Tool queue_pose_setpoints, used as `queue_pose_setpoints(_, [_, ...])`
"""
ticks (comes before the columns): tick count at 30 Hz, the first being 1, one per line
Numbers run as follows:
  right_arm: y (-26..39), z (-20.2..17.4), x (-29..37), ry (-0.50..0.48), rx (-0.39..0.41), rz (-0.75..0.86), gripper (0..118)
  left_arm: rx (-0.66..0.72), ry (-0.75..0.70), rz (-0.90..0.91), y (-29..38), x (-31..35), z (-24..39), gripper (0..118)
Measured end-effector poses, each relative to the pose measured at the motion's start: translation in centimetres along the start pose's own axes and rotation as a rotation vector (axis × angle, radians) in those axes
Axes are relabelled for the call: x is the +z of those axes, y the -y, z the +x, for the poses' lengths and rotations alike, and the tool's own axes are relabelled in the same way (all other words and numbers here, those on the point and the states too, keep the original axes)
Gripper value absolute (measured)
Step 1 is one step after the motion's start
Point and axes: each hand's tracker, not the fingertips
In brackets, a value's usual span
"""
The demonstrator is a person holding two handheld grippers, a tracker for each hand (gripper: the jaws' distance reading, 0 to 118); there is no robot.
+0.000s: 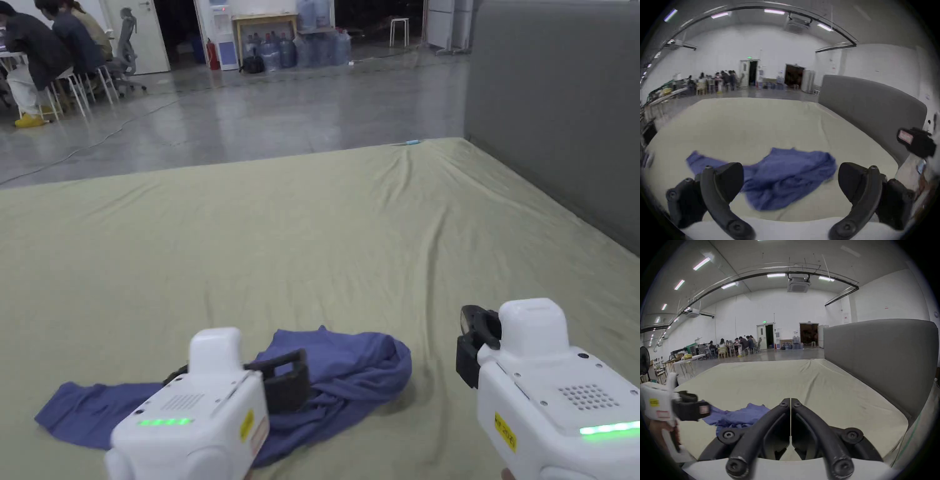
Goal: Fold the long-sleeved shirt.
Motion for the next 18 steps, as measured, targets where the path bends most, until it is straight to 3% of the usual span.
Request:
queue_pose_setpoints(1, [0.1, -0.3, 0.2, -0.010, 0.007, -0.003, 0, 0.002, -0.035, -0.002, 0.8, 1.4, -1.4, 104])
queue_pose_setpoints(2, [0.1, -0.5, 0.3, -0.014, 0.011, -0.004, 0, 0.003, -0.060, 0.003, 1.5, 2.6, -2.1, 83])
queue_pose_setpoints(3, [0.1, -0.9, 0.3, -0.018, 0.018, -0.008, 0, 0.002, -0.092, 0.011, 2.4, 3.9, -3.0, 52])
queue_pose_setpoints(4, [0.1, -1.2, 0.4, -0.021, 0.022, -0.010, 0, 0.000, -0.106, 0.004, 3.2, 4.8, -3.7, 10])
queue_pose_setpoints(5, [0.1, -1.4, 0.5, -0.025, 0.026, -0.012, 0, 0.009, -0.146, -0.030, 3.7, 4.9, -4.3, 0])
queue_pose_setpoints(6, [0.0, -1.7, 0.6, -0.032, 0.031, -0.012, 0, 0.002, -0.187, -0.005, 3.9, 5.4, -4.8, 0])
queue_pose_setpoints(11, [-0.4, -2.5, 0.3, -0.041, 0.041, -0.001, 0, 0.063, -0.080, -0.098, 3.5, 3.8, -6.0, 0])
queue_pose_setpoints(12, [-0.5, -2.6, 0.3, -0.041, 0.041, 0.000, 0, 0.048, -0.080, -0.114, 3.3, 2.6, -5.7, 19])
queue_pose_setpoints(13, [-0.5, -2.7, 0.2, -0.043, 0.041, 0.000, 0, 0.016, -0.079, -0.133, 3.6, 0.8, -5.2, 55])
queue_pose_setpoints(14, [-0.5, -2.7, 0.1, -0.043, 0.040, 0.000, 0, -0.025, -0.084, -0.179, 3.7, -0.9, -5.0, 79])
queue_pose_setpoints(18, [-0.3, -2.3, -0.2, -0.048, 0.050, -0.023, 2, -0.050, -0.106, -0.349, 5.2, -8.5, -4.6, 79])
